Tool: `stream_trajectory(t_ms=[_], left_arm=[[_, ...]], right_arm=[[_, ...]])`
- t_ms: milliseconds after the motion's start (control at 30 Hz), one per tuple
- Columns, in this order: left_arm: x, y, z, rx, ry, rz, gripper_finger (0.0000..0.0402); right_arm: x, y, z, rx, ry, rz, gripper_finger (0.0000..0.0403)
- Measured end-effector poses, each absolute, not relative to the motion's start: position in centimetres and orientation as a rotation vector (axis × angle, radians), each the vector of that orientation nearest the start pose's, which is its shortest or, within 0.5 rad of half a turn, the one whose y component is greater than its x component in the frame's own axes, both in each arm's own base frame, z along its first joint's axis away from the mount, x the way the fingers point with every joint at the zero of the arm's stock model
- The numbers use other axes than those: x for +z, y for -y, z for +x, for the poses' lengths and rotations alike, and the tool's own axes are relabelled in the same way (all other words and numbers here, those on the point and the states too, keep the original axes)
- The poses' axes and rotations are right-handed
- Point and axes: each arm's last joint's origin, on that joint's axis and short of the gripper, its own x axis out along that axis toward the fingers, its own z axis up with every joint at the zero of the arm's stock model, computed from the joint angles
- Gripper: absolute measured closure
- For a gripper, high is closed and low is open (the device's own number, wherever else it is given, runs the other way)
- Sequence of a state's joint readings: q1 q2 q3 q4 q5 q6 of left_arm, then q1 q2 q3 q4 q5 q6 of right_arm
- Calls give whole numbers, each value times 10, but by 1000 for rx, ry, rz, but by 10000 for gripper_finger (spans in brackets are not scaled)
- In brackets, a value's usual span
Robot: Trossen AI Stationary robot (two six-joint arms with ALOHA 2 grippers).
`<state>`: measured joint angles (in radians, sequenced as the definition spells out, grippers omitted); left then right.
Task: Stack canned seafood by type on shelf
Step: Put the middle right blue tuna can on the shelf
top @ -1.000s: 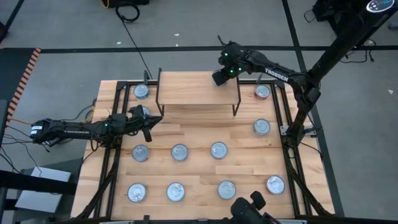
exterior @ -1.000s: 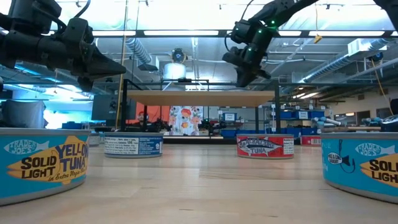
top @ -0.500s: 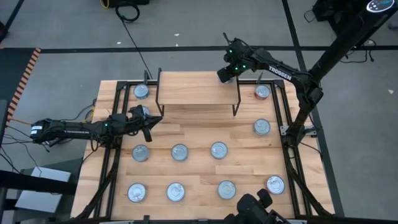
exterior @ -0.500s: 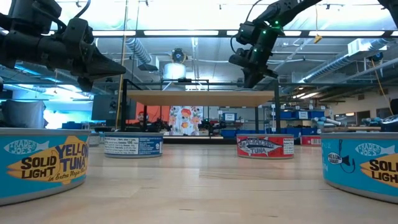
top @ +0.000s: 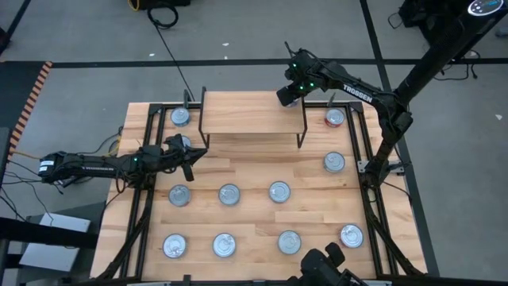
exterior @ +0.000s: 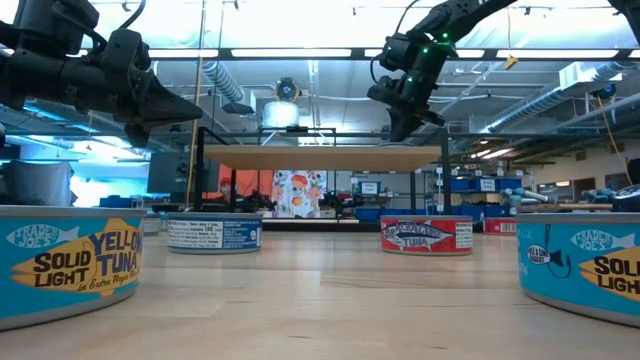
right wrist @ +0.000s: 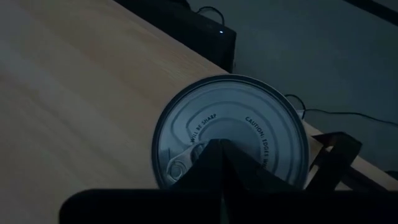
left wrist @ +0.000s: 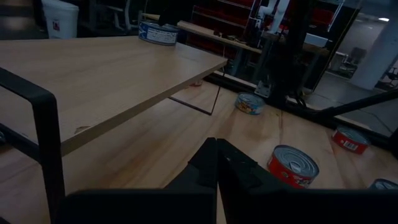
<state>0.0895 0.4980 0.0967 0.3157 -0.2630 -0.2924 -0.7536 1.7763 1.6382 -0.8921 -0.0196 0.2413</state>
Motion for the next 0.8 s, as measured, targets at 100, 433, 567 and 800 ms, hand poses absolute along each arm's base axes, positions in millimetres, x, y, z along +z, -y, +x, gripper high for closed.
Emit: stream_trajectory(t_ms=[100, 433, 567, 800], left_arm=[[181, -19, 131, 362, -34, -282, 394], [181, -19, 131, 362, -34, -282, 394], [181, -19, 131, 362, -33, -282, 394], [181, -19, 131, 362, -33, -282, 394]], right_arm=[[305, 256, 274, -786, -896, 609, 396], [305, 253, 277, -745, -892, 620, 396], [305, 251, 278, -727, -891, 625, 396], [306, 248, 280, -701, -888, 635, 396]])
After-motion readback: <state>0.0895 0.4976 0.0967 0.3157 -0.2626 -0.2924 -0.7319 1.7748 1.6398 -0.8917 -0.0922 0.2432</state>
